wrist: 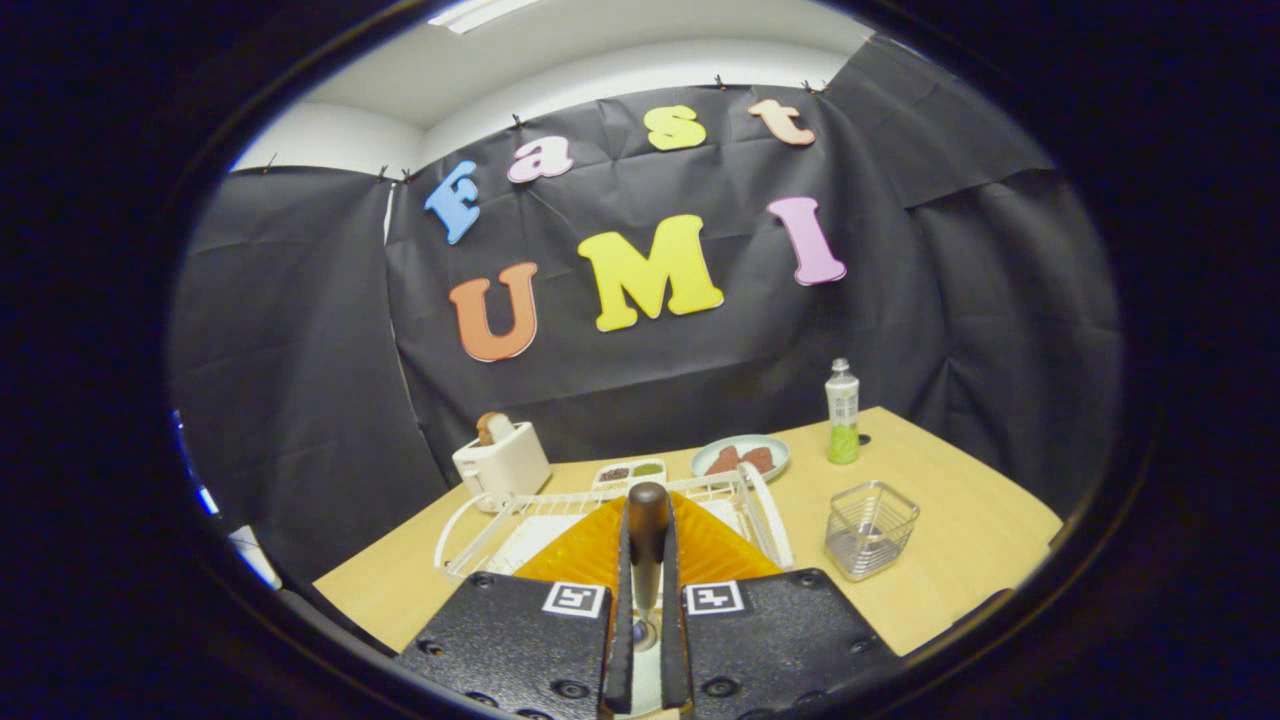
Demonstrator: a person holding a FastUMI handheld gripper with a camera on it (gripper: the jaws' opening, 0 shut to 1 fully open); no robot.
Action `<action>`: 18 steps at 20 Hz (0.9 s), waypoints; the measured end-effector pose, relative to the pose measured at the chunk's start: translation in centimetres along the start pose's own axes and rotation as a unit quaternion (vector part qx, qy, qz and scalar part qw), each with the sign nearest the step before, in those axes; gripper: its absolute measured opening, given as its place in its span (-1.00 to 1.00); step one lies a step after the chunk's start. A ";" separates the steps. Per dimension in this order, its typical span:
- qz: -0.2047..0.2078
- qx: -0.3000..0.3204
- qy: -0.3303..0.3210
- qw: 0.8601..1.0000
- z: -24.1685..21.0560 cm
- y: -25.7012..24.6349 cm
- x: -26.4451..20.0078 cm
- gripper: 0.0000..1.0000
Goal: Take the plate from the dish rack, then take the spoon from the basket and place it into the plate.
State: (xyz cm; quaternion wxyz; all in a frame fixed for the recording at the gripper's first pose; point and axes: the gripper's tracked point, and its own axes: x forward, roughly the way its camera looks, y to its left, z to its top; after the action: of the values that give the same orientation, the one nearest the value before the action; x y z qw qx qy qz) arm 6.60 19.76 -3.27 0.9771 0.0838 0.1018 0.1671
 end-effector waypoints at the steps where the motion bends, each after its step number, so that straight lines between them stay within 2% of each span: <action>1: 0.005 0.006 0.008 1.000 -1.2 0.7 0.4 -0.68; 10: 0.048 0.096 0.052 0.993 -6.8 5.1 2.5 -0.68; 16: 0.062 0.099 0.075 0.990 -9.1 6.5 3.1 -0.64; 18: 0.063 0.088 0.066 0.992 -8.5 6.4 2.9 -0.53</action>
State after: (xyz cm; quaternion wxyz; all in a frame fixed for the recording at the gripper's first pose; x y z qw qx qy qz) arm 5.36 27.78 -10.70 0.9447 0.1645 0.1744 0.2237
